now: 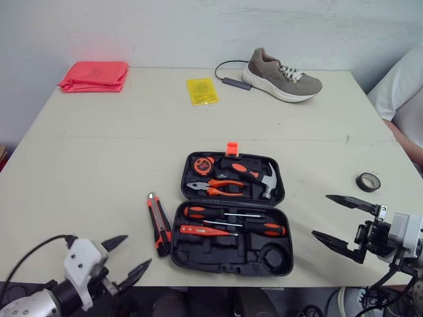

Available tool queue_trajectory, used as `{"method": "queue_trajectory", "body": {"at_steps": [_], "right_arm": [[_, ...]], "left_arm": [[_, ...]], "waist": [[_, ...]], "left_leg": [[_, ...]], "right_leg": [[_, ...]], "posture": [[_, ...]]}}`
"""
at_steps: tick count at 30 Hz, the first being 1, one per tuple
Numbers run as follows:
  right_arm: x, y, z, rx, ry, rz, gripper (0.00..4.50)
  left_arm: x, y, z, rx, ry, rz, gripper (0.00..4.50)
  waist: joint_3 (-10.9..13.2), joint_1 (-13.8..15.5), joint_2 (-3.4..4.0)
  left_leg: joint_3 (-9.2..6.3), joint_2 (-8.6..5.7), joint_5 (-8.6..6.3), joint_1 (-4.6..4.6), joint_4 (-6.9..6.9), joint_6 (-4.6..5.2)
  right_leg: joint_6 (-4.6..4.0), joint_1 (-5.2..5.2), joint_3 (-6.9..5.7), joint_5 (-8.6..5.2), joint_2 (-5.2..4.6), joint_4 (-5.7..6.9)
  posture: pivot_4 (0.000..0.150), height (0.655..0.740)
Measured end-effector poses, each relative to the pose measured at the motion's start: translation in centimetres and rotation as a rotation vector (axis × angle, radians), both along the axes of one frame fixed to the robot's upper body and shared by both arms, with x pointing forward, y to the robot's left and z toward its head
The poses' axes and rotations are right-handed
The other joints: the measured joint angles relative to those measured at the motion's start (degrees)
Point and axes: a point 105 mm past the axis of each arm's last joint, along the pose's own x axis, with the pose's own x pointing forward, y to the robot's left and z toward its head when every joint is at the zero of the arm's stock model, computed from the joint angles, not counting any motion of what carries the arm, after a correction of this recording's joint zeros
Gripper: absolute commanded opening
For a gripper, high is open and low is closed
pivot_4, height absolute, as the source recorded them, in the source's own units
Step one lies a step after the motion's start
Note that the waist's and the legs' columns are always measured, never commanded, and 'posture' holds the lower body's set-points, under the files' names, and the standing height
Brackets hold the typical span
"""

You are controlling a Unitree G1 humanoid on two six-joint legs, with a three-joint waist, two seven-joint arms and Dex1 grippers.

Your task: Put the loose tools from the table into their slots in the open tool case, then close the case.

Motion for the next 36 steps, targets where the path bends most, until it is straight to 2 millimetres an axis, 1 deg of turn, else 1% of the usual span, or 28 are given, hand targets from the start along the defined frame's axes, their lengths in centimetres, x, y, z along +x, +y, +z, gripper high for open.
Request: {"method": "queue_trajectory", "body": {"at_steps": [3,6,10,12,16,20,27,31,36], "right_arm": [[0.0,0.4,0.4,0.0,-0.005,0.005,4.5],[0.1,0.6,0.7,0.0,-0.006,0.008,4.5],[0.2,0.7,0.7,0.003,0.002,0.002,4.5],[0.2,0.8,0.8,0.001,0.0,0.004,4.5],[0.2,0.8,0.8,-0.001,0.001,0.002,4.5],[0.2,0.7,0.8,0.0,0.003,-0.001,4.5],[0.0,1.0,1.0,-0.001,-0.005,-0.003,4.5],[0.1,1.0,1.0,0.001,0.0,-0.009,4.5],[0.1,1.2,1.1,-0.001,-0.005,-0.018,4.5]], "left_arm": [[-0.3,-1.2,-1.0,-0.003,-0.004,-0.024,4.43],[-0.4,-1.4,-2.3,0.029,0.007,-0.026,4.43],[0.2,-1.8,-2.9,0.011,-0.029,0.002,4.43],[0.6,-2.0,-3.0,0.007,-0.047,0.01,4.43],[1.7,-2.1,-3.1,-0.013,-0.079,0.045,4.43],[1.8,-2.0,-3.0,-0.012,-0.087,0.072,4.43],[4.1,-0.5,-2.7,0.003,-0.135,0.182,4.43],[4.8,0.0,-2.5,0.008,-0.141,0.183,4.43],[5.1,-0.3,-2.4,-0.006,-0.133,0.155,4.43]], "waist": [[0.01,0.03,-0.03],[0.01,0.0,-0.04],[-0.04,0.12,0.05],[-0.05,0.17,0.07],[-0.05,0.07,0.1],[-0.04,0.03,0.1],[-0.05,0.07,0.11],[-0.05,0.07,0.1],[-0.05,0.09,0.11]], "left_leg": [[0.02,0.0,-0.07,0.0,0.01,0.06],[0.03,0.0,-0.09,0.02,0.01,0.11],[0.04,-0.01,-0.11,0.05,0.02,0.18],[0.03,-0.01,-0.17,0.05,0.0,0.36],[0.02,0.0,-0.21,0.12,-0.02,0.38],[0.03,0.0,-0.2,0.12,-0.02,0.37],[0.01,0.01,-0.18,0.12,-0.02,0.35],[0.02,0.01,-0.08,0.11,-0.01,0.16],[0.03,0.0,-0.08,0.11,-0.02,0.15]], "right_leg": [[0.0,0.06,0.02,0.0,-0.01,-0.07],[0.0,0.07,0.04,0.0,-0.01,-0.08],[0.01,0.1,0.04,0.0,-0.04,-0.07],[0.02,0.18,0.03,0.01,-0.04,-0.06],[0.01,0.43,0.01,0.0,-0.03,-0.07],[0.01,0.43,0.01,0.0,-0.03,-0.07],[0.02,0.43,-0.01,0.01,-0.02,-0.06],[0.04,0.42,-0.01,0.02,-0.02,-0.06],[0.03,0.42,-0.01,0.02,-0.03,-0.06]], "posture": [[0.15,0.74],[0.15,0.74],[0.15,0.74],[0.15,0.74],[0.15,0.74],[0.15,0.74],[0.15,0.74],[0.15,0.74],[0.15,0.74]]}}
